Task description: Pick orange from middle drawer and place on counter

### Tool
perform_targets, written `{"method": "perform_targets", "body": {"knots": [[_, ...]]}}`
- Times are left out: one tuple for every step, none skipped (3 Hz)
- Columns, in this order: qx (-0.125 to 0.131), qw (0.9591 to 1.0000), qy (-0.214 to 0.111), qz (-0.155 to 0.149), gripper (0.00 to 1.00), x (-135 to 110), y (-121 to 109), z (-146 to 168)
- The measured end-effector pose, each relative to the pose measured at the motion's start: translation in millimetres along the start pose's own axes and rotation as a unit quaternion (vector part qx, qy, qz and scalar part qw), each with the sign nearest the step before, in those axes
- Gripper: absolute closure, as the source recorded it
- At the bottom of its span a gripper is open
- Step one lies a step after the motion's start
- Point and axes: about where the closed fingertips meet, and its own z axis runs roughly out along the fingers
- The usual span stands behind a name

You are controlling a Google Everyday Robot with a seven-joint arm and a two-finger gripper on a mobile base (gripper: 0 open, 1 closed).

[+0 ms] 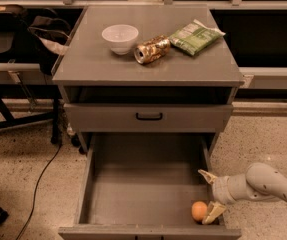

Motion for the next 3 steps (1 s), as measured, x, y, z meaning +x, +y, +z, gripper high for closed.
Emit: {"method": "perform_targets", "body": {"knots": [[0.001, 1.0000, 0.003, 0.003, 0.00, 1, -2, 6], [0.002, 1.0000, 0.006, 0.007, 0.00, 3, -3, 14], [-0.007, 0.9984, 0.040, 0.041, 0.00, 20, -2, 32]]}}
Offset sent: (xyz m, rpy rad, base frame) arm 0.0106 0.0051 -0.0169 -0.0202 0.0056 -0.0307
